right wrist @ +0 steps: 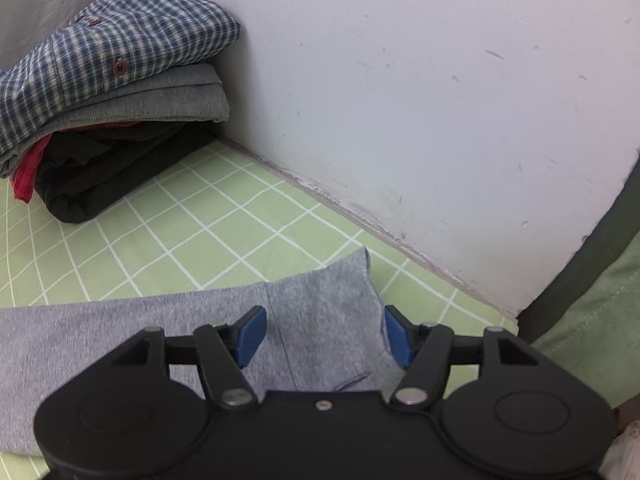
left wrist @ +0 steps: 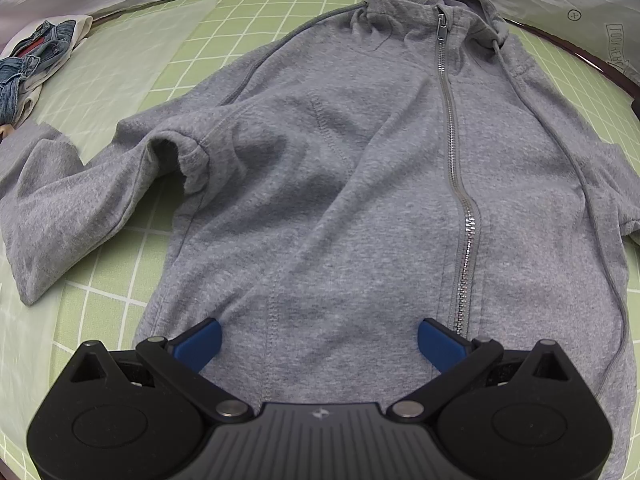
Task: Fold clothes
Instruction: 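Grasp the sleeve cuff with the right tool and straighten it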
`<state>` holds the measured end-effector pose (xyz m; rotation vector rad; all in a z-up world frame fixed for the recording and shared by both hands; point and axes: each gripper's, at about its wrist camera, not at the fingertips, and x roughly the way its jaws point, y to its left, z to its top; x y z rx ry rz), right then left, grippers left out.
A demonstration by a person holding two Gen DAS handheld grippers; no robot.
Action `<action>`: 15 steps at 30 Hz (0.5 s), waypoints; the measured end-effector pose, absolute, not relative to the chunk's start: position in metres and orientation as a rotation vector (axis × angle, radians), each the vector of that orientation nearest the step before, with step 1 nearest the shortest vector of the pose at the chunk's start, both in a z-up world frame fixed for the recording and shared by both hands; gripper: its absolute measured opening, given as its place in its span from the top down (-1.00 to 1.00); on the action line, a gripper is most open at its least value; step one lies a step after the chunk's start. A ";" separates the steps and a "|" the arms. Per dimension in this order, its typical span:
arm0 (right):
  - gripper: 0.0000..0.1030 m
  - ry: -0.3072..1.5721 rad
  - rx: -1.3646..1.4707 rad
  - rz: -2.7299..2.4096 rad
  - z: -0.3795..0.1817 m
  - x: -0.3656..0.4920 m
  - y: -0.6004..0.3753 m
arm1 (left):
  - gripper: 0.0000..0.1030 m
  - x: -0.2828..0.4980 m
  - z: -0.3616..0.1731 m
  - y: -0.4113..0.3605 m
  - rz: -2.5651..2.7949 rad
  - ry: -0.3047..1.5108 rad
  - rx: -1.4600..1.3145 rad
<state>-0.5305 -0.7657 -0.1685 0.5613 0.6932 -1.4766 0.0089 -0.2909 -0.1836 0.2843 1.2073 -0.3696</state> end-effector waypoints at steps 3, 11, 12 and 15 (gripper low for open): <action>-0.52 0.637 0.623 -1.485 -0.173 -0.544 -0.769 | -1.00 0.009 -0.183 -0.291 -0.369 1.208 0.284; 0.27 0.611 0.649 -1.444 -0.176 -0.562 -0.769 | -1.00 0.010 -0.184 -0.290 -0.364 1.210 0.282; 0.63 0.610 0.641 -1.436 -0.175 -0.564 -0.769 | -1.00 0.010 -0.184 -0.291 -0.363 1.210 0.282; 0.93 0.607 0.629 -1.455 -0.167 -0.574 -0.764 | -1.00 0.010 -0.184 -0.291 -0.360 1.211 0.280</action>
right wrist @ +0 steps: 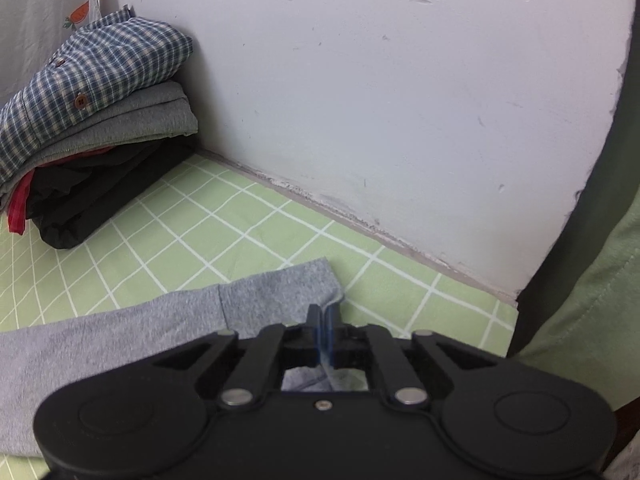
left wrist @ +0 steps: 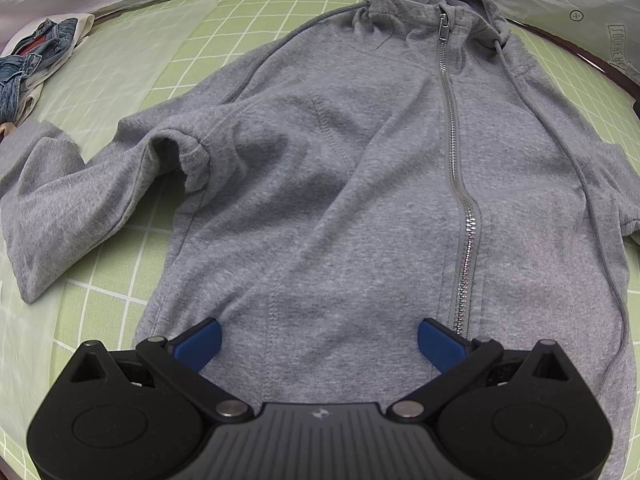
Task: Fold clothes
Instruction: 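Grasp the sleeve cuff with the right tool and straighten it, then release the sleeve with the right tool and lift away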
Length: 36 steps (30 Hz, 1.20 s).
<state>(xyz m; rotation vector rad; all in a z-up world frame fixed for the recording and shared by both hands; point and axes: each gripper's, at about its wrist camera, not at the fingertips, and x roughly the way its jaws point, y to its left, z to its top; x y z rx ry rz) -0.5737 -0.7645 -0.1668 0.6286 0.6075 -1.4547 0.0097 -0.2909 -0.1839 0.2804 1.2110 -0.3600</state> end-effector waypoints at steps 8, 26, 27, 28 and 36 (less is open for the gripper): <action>0.99 0.646 0.614 -1.482 -0.164 -0.587 -0.751 | -1.00 0.009 -0.184 -0.290 -0.354 1.208 0.276; 0.83 0.617 0.654 -1.356 -0.177 -0.583 -0.777 | -1.00 0.009 -0.185 -0.288 -0.358 1.206 0.278; 0.87 0.622 0.639 -1.349 -0.176 -0.581 -0.775 | -1.00 0.009 -0.185 -0.288 -0.356 1.206 0.277; 0.88 0.627 0.624 -1.346 -0.176 -0.581 -0.773 | -1.00 0.009 -0.185 -0.288 -0.355 1.207 0.277; 0.87 0.719 0.598 -1.455 -0.175 -0.581 -0.768 | -1.00 0.010 -0.187 -0.287 -0.350 1.206 0.272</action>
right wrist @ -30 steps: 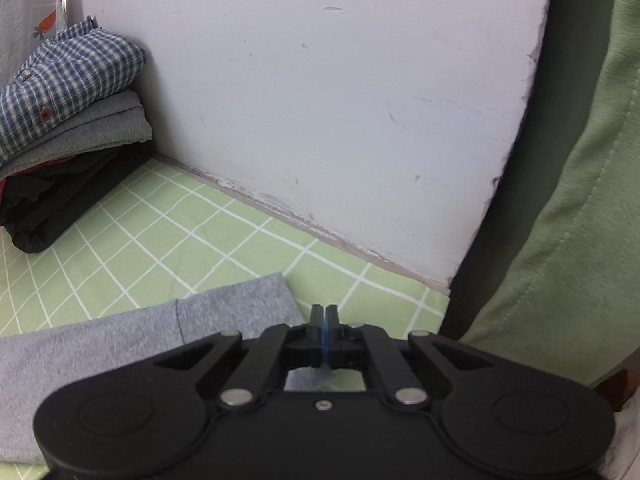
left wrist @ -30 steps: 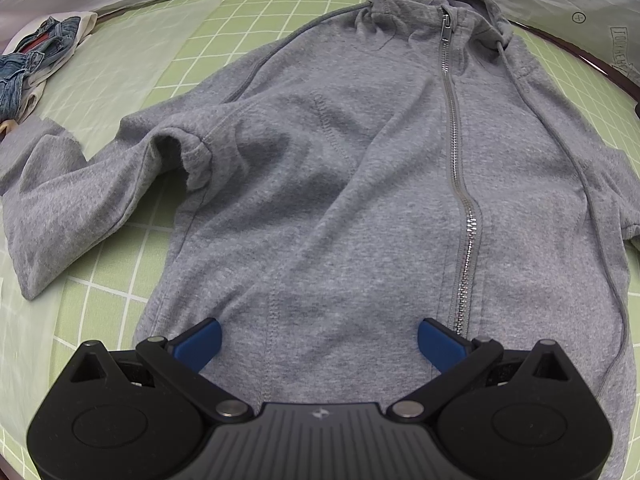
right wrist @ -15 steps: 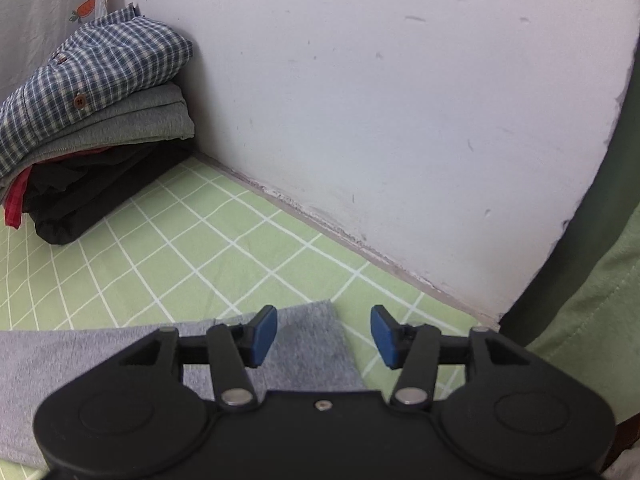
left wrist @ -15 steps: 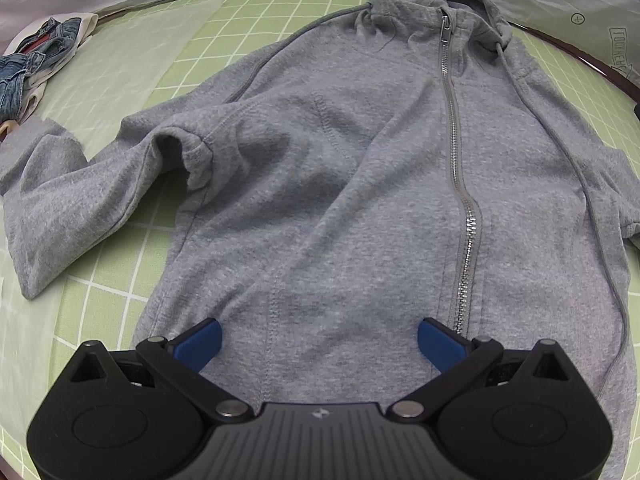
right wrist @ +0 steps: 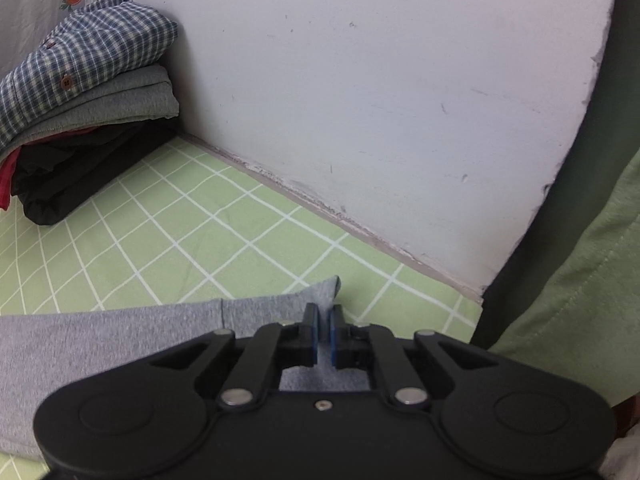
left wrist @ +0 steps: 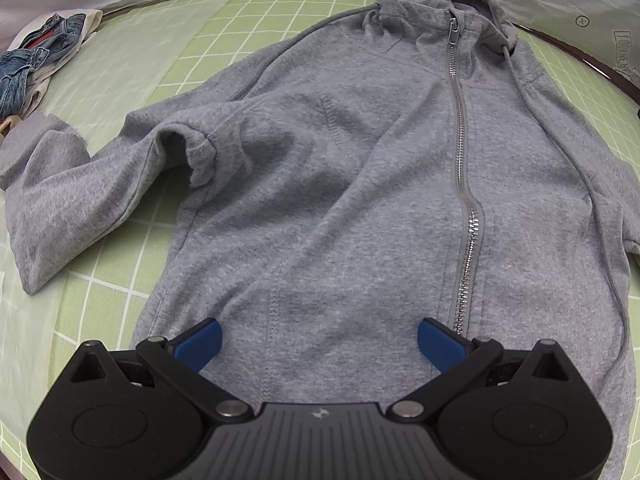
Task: Fold clothes
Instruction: 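Release the sleeve with the right tool and lift away, then grasp the other hoodie sleeve cuff with the left tool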
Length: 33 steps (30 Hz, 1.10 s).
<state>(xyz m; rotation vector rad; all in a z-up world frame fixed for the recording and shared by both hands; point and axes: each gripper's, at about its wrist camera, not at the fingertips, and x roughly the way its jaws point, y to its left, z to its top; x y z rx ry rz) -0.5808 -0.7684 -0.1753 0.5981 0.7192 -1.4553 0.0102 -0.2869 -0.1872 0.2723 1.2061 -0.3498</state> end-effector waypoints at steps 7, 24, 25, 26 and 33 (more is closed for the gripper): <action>-0.33 0.755 0.491 -1.509 -0.157 -0.543 -0.767 | -1.00 0.013 -0.188 -0.284 -0.353 1.205 0.272; -1.00 0.618 0.404 -0.805 -0.122 -0.351 -0.609 | -1.00 0.006 -0.164 -0.241 -0.421 1.157 0.148; -1.00 0.637 0.393 -0.764 -0.122 -0.339 -0.593 | -1.00 0.004 -0.158 -0.231 -0.417 1.147 0.139; -1.00 0.655 0.382 -0.724 -0.122 -0.329 -0.578 | -1.00 0.001 -0.150 -0.217 -0.410 1.133 0.132; -1.00 0.765 0.376 -0.560 -0.139 -0.264 -0.490 | -1.00 0.011 -0.125 -0.113 -0.304 1.074 0.081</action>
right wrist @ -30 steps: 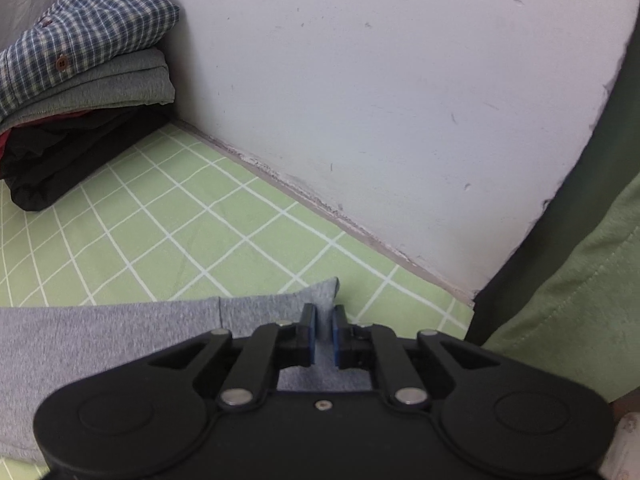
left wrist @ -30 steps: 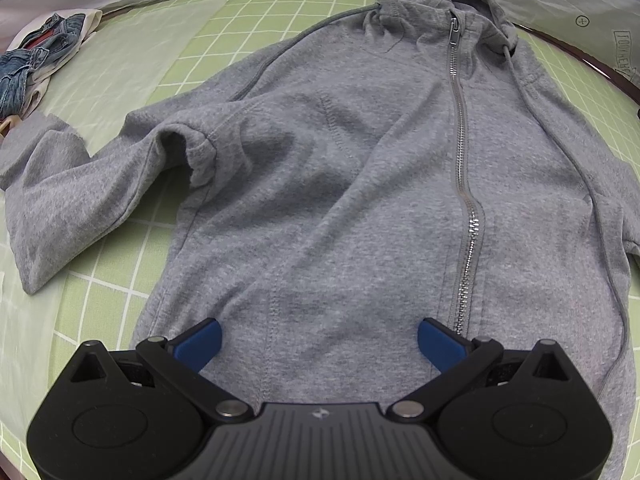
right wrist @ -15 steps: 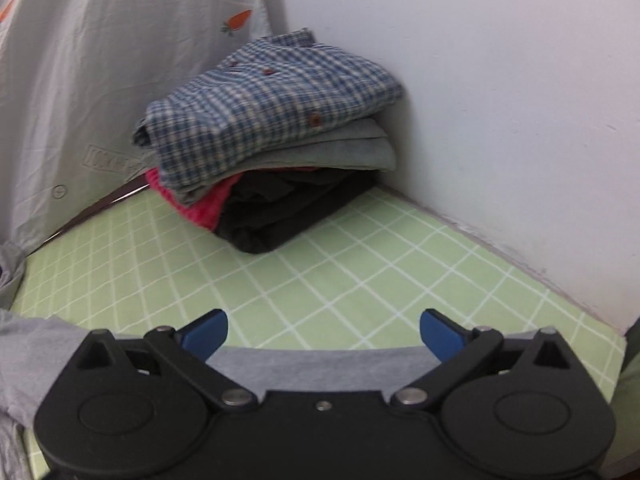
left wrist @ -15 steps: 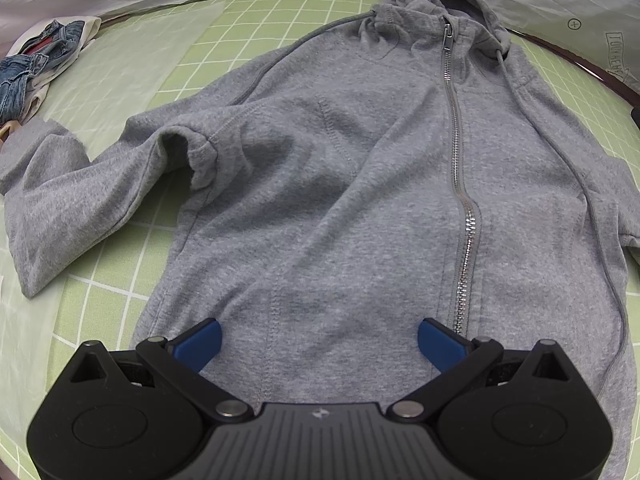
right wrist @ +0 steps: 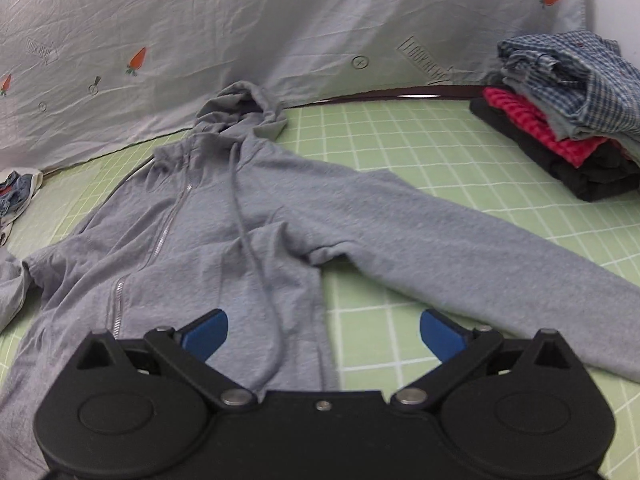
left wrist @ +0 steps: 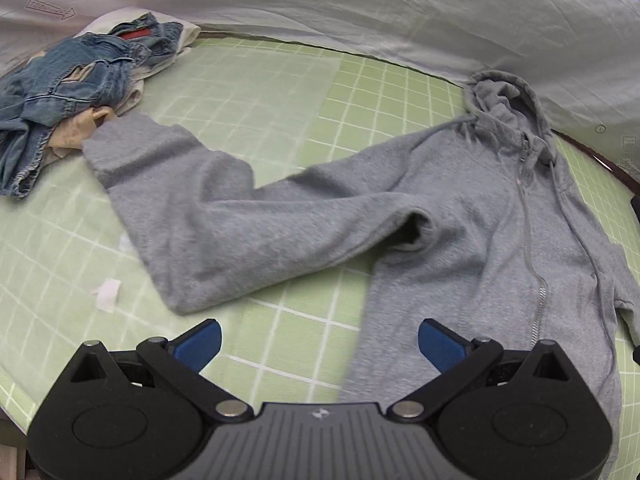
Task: Fold clothes
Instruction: 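Grasp the other hoodie sleeve cuff with the left tool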
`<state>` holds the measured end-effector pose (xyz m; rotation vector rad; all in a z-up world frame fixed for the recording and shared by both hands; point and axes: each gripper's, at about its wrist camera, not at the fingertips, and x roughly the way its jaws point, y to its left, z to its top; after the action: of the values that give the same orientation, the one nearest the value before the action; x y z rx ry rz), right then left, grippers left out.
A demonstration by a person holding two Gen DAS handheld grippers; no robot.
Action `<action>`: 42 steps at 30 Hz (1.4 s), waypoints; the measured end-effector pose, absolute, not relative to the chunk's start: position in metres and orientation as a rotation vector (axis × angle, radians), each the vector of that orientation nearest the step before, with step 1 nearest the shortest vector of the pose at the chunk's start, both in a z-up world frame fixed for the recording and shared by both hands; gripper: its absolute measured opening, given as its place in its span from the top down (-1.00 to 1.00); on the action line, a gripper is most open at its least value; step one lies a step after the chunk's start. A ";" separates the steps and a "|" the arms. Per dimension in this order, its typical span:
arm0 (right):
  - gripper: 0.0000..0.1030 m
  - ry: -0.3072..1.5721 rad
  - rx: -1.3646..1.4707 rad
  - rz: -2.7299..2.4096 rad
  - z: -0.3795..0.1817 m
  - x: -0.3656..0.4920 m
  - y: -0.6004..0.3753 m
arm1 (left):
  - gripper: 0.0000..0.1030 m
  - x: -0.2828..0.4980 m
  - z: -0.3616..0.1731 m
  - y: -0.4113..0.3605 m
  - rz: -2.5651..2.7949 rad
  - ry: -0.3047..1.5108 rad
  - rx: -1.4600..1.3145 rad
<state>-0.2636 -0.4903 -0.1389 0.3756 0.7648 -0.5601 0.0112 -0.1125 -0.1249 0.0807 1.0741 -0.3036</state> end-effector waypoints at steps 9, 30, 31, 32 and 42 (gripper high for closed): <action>-1.00 0.823 0.388 -0.630 -0.162 -0.207 -0.433 | -1.00 0.083 -0.130 -0.028 -0.154 1.073 0.015; -1.00 0.851 0.457 -0.914 -0.183 -0.168 -0.410 | -0.66 0.217 -0.178 -0.005 -0.161 1.054 0.001; -1.00 0.852 0.457 -0.915 -0.183 -0.168 -0.410 | -0.57 0.216 -0.177 -0.006 -0.159 1.045 0.004; -1.00 0.852 0.457 -0.915 -0.184 -0.167 -0.410 | -0.50 0.214 -0.176 -0.006 -0.153 1.036 0.009; -1.00 0.824 0.426 -0.887 -0.186 -0.171 -0.409 | 0.66 0.178 -0.168 0.013 -0.084 0.993 -0.078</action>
<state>-0.1713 -0.4087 -0.1856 0.4257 0.8240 -0.8871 0.1776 0.0131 -0.1684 -0.0781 0.9932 -0.0836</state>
